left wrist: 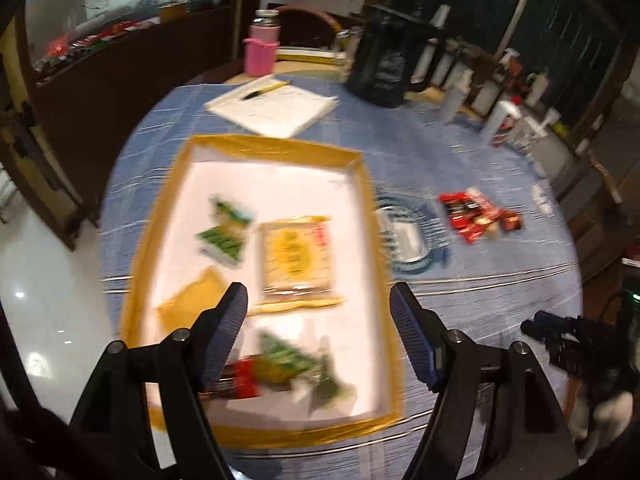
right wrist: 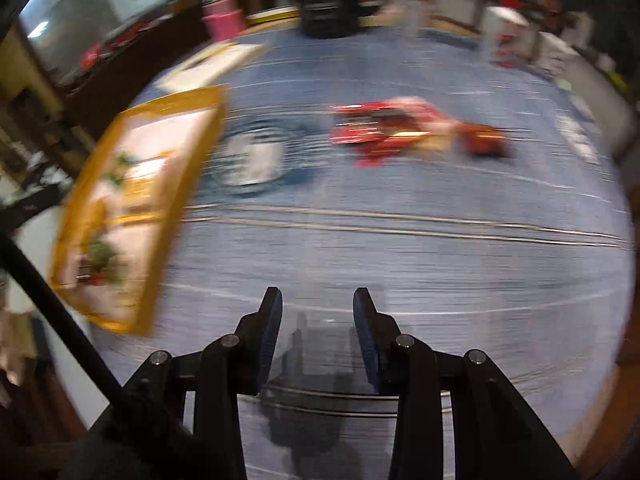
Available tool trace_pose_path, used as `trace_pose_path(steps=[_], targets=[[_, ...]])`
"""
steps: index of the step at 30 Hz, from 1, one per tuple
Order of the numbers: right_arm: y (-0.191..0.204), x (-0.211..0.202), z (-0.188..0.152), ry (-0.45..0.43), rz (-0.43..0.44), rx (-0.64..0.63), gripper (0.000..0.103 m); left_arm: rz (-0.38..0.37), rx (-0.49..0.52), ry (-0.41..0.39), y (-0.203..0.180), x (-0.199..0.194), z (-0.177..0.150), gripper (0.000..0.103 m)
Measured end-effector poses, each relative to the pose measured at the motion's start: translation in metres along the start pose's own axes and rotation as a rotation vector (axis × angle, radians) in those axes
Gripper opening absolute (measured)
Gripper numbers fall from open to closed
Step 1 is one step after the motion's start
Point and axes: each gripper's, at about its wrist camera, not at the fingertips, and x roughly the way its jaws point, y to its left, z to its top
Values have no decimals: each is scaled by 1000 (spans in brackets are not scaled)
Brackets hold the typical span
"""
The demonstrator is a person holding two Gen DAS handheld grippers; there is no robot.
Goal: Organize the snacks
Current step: 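Move both tools back toward the remaining red candies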
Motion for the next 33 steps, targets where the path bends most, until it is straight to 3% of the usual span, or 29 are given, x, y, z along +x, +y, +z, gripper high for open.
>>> trace_pose_path(steps=[7,9,11,14,18,24,28,30,33], targets=[[-149,-12,32,-49,-335,-30,40,2,27,28,-63,23,3,74],[-185,-9,49,-70,-361,17,40,2,9,46,-79,34,4,74],[-212,-4,68,-99,-303,78,40,-4,-9,62,-92,43,4,74],[-215,13,96,-120,-176,108,40,5,-30,88,-118,59,-1,74],[-174,53,135,-114,-19,34,40,43,-41,98,-137,66,-7,74],[-111,115,180,-75,46,-75,35,109,-105,94,-129,58,-19,74],[-92,142,189,2,111,-92,31,149,-152,95,-115,51,-26,74],[-85,140,182,36,191,-103,20,159,-176,91,-109,49,-27,74],[-67,129,161,109,342,-167,15,152,-197,88,-104,51,-26,74]])
